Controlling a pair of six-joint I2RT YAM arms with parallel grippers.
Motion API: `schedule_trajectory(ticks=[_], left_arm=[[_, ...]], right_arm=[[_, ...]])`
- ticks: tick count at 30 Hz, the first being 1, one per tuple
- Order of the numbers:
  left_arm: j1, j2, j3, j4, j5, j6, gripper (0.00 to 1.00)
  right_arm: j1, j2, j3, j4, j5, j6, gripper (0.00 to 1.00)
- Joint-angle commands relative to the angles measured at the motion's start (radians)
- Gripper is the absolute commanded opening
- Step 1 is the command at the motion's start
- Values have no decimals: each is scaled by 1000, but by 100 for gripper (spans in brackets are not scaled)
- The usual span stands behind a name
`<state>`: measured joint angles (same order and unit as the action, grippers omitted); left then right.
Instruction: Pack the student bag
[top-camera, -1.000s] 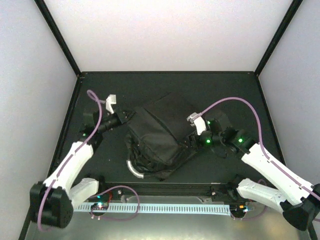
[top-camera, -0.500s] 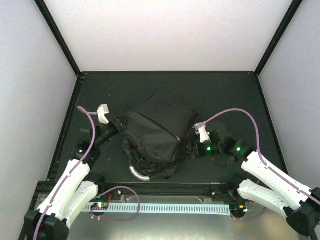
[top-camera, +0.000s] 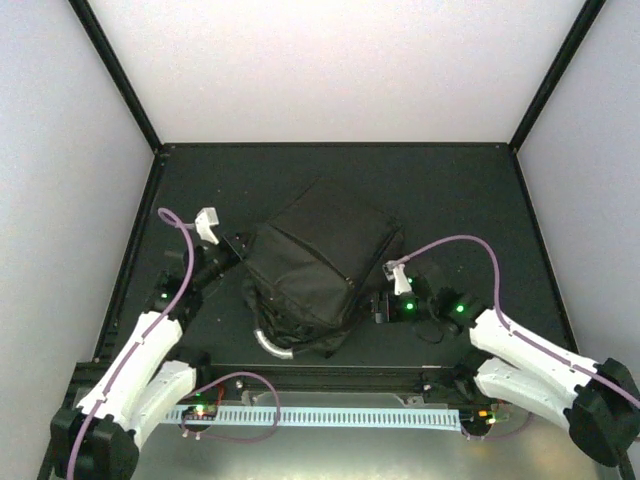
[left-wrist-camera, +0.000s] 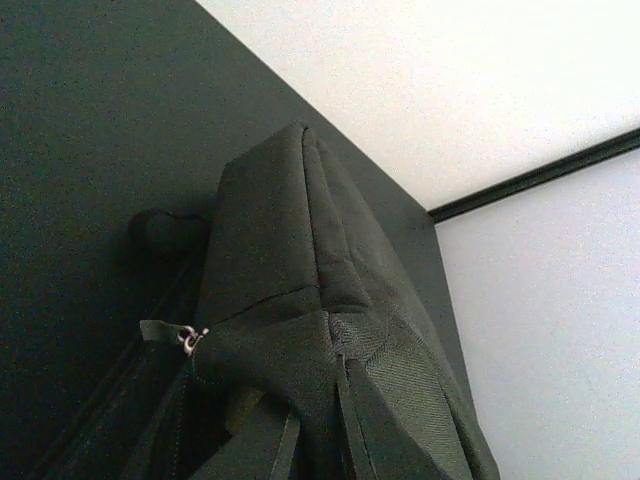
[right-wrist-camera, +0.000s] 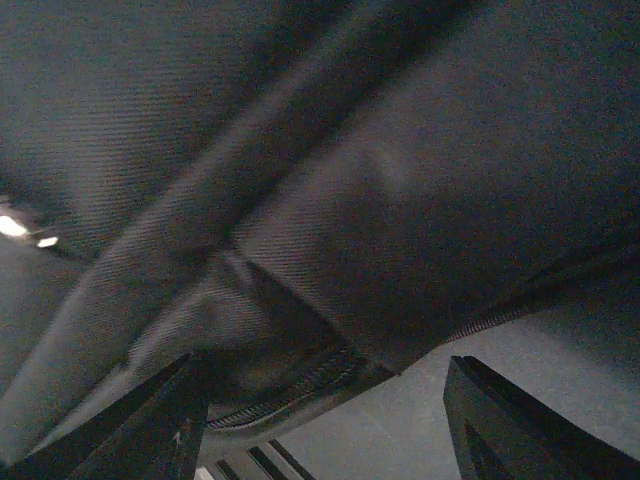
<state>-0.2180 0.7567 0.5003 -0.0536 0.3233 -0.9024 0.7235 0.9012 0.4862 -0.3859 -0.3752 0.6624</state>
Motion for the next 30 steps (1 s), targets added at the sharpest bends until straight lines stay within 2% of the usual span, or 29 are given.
schedule_trajectory(ticks=[1, 5, 10, 16, 21, 24, 26, 30], left_arm=[[1, 31, 61, 56, 49, -16, 7], [0, 81, 77, 41, 115, 6, 7], [-9, 140, 89, 22, 211, 13, 9], [-127, 127, 66, -18, 197, 8, 13], [-302, 119, 51, -4, 162, -31, 20], [-406, 144, 64, -10, 121, -42, 29], [-461, 169, 81, -8, 97, -30, 39], [-493, 227, 175, -102, 89, 83, 50]], right_arm=[[-2, 16, -101, 291, 4, 187, 66], [-72, 123, -30, 328, 36, 140, 65], [-222, 332, 107, 392, -77, 47, 63], [-313, 512, 350, 247, -24, -98, 64], [-337, 425, 387, 129, 119, -202, 71], [-335, 360, 399, 33, 225, -266, 76], [-334, 325, 421, -37, 287, -305, 79], [-312, 243, 453, -134, 353, -369, 78]])
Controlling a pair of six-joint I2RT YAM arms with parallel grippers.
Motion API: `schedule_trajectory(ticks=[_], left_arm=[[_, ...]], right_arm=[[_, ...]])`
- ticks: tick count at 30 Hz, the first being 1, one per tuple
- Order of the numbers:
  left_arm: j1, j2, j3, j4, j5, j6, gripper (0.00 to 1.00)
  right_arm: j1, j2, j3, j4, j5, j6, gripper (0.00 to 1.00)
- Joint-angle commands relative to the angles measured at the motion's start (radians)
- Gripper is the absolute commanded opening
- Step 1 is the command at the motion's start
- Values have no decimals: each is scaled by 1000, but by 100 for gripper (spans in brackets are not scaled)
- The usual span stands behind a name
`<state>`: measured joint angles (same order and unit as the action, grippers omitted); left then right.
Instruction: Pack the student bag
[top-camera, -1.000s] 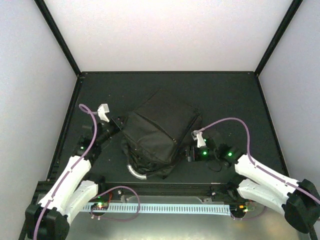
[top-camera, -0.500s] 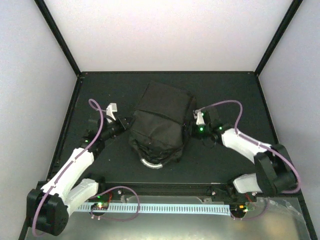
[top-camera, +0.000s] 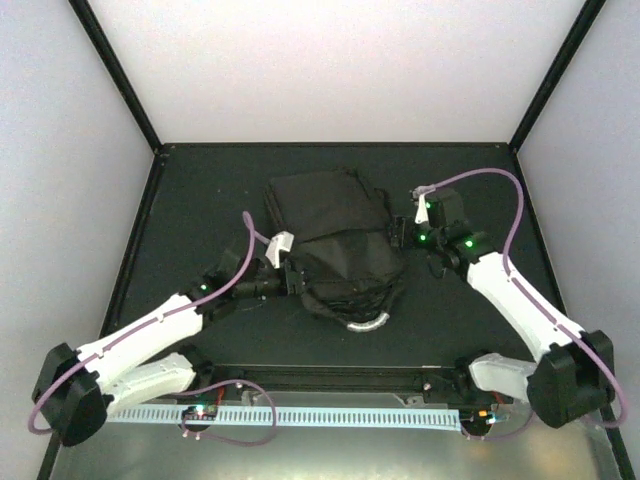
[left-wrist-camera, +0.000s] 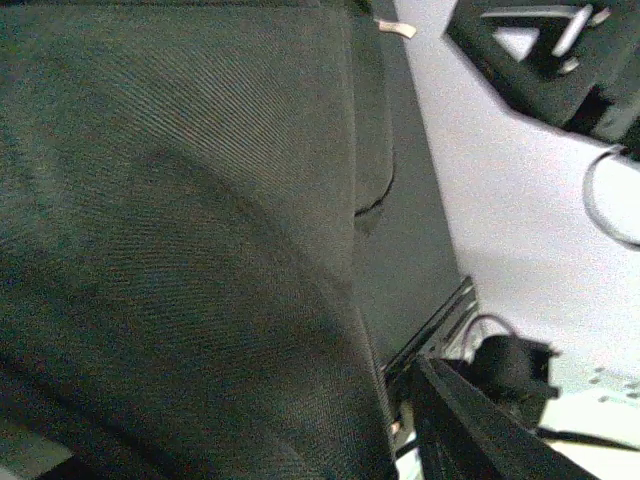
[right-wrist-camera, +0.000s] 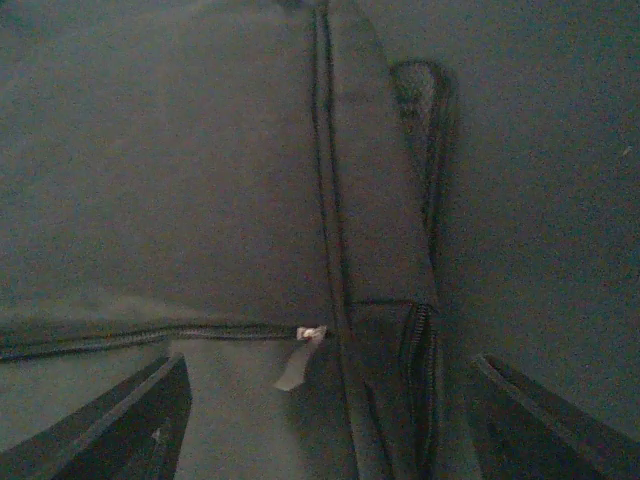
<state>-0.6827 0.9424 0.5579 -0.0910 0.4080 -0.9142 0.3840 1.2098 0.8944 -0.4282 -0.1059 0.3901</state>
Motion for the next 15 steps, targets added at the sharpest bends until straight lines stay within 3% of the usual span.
schedule_trajectory(ticks=[1, 5, 10, 15], left_arm=[[-29, 56, 156, -102, 6, 132, 54], [-31, 108, 287, -254, 9, 315, 55], [-31, 185, 369, -311, 41, 377, 49], [-30, 197, 368, -264, 31, 357, 42]], right_arm=[[52, -85, 57, -116, 96, -118, 75], [262, -115, 113, -228, 306, -179, 73], [375, -211, 10, -134, 118, -261, 68], [446, -320, -64, -44, 69, -334, 66]])
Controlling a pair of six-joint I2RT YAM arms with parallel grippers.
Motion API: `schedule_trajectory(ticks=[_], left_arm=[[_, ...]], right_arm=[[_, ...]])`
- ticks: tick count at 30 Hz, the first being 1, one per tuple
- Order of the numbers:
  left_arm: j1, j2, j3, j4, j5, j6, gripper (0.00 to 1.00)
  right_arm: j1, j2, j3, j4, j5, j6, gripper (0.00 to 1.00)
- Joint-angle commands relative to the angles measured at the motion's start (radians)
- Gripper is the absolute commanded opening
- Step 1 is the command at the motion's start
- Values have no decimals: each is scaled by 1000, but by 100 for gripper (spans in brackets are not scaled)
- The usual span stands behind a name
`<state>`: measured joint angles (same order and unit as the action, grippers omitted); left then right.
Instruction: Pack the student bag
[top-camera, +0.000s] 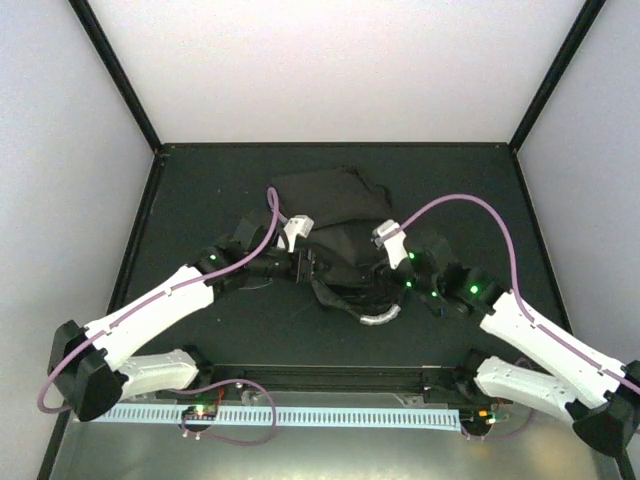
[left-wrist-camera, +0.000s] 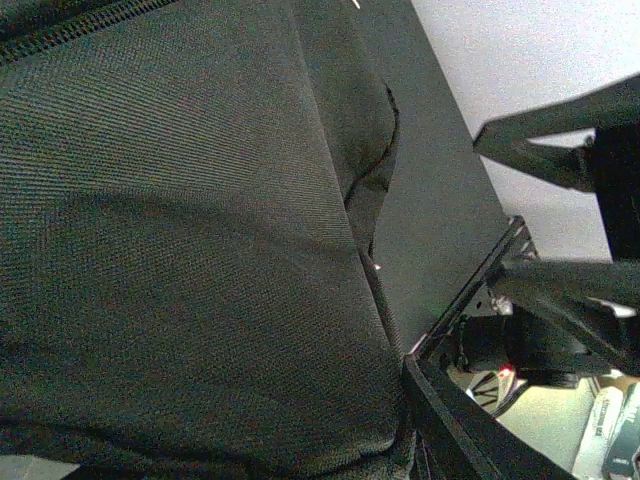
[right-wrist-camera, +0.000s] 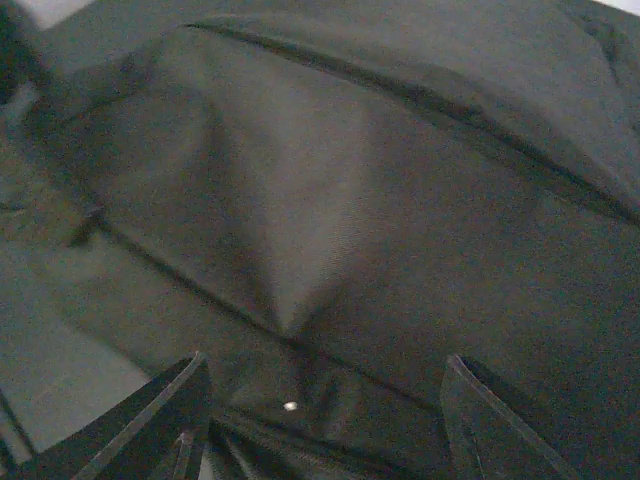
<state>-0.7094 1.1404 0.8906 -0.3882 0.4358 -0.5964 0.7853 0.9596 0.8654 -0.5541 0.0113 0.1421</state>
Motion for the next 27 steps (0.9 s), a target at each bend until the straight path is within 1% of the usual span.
schedule_trajectory(ticks=[1, 5, 9, 13, 18, 20, 23, 24, 27], left_arm=[[-1, -3, 36, 39, 2, 36, 42], [1, -12, 43, 63, 19, 31, 40], [3, -18, 50, 96, 54, 18, 38], [4, -24, 66, 99, 71, 7, 34], [8, -57, 64, 108, 65, 4, 34], [11, -68, 62, 110, 64, 5, 34], [14, -75, 61, 113, 66, 3, 34], [14, -78, 61, 115, 66, 4, 34], [19, -83, 60, 106, 69, 4, 34]], right_arm=[[58, -85, -41, 96, -48, -94, 68], [132, -65, -49, 111, -5, -104, 69], [242, -17, -68, 130, 165, -130, 70], [298, -12, -103, 246, 245, -174, 71], [324, -3, -193, 403, 251, -315, 70], [341, 25, -198, 446, 319, -339, 68], [345, 64, -173, 458, 414, -363, 62], [345, 75, -167, 461, 429, -383, 58], [345, 85, -153, 476, 510, -408, 41]])
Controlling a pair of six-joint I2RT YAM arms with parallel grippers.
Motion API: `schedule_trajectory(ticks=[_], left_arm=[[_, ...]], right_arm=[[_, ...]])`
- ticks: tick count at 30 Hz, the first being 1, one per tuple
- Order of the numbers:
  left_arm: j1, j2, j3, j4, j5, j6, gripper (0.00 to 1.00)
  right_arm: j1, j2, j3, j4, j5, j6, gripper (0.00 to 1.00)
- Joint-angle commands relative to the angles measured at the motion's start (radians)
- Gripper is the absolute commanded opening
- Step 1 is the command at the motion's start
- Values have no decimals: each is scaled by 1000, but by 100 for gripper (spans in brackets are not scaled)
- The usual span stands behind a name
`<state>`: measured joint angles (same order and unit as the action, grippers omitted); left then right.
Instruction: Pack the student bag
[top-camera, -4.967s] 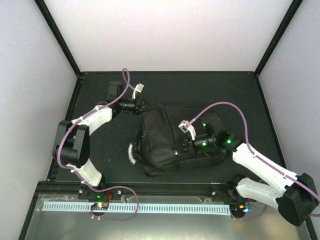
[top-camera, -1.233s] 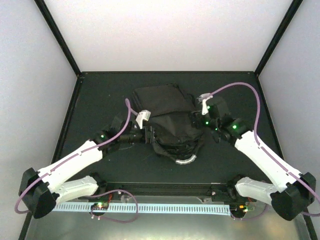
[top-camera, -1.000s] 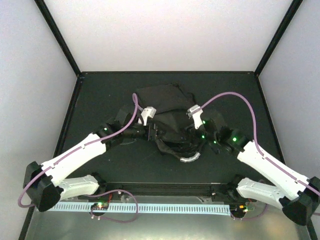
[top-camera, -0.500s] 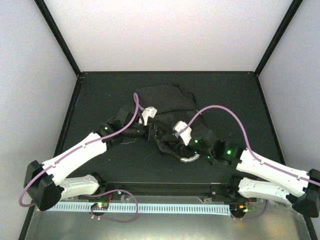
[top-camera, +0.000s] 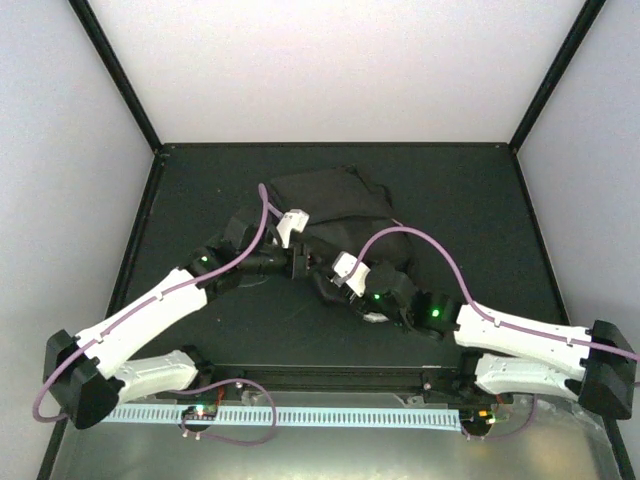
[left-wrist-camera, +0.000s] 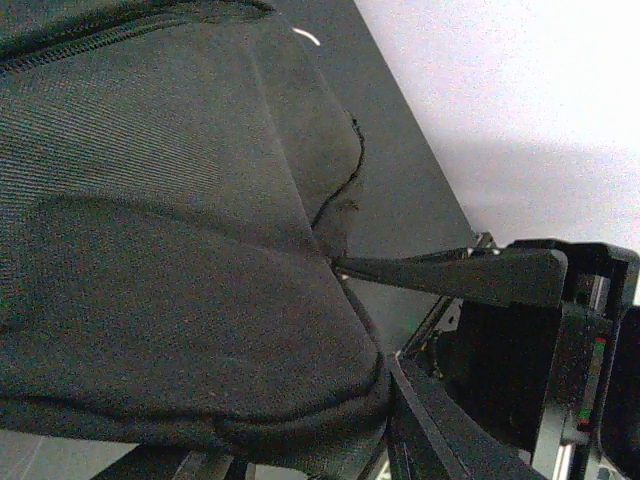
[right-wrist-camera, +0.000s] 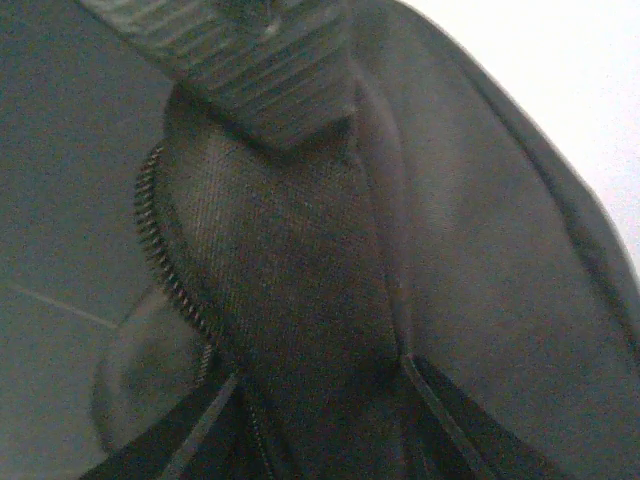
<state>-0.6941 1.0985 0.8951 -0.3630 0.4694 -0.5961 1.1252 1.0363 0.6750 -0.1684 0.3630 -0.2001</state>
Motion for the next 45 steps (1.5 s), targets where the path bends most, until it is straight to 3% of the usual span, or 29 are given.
schedule_trajectory(ticks=[1, 5, 8, 11, 14, 17, 21, 25, 32, 45], left_arm=[[3, -43, 57, 76, 37, 8, 35], [9, -70, 62, 28, 49, 99, 47], [21, -117, 86, -83, -51, 178, 51], [29, -191, 78, -123, -122, 218, 56], [31, -248, 0, -62, -122, 244, 56], [31, -258, -81, 17, -105, 273, 49], [30, -246, -169, 121, -88, 320, 36], [29, -240, -278, 272, -49, 363, 36], [11, -152, -323, 394, 64, 460, 33], [-23, -64, -434, 615, 49, 519, 27]], right_arm=[[5, 4, 40, 97, 170, -72, 36], [5, -38, 32, 125, 216, -89, 16], [4, -62, 40, 132, 271, -84, 2], [3, -73, 70, 115, 335, -56, 2], [0, -102, 94, 99, 354, -36, 2], [-6, -149, 116, 77, 317, -10, 2], [-7, -192, 161, 16, 291, -3, 2], [-7, -224, 177, -46, 286, -26, 2], [-7, -292, 131, -50, 284, -4, 2], [-8, -301, 130, -41, 271, 0, 2]])
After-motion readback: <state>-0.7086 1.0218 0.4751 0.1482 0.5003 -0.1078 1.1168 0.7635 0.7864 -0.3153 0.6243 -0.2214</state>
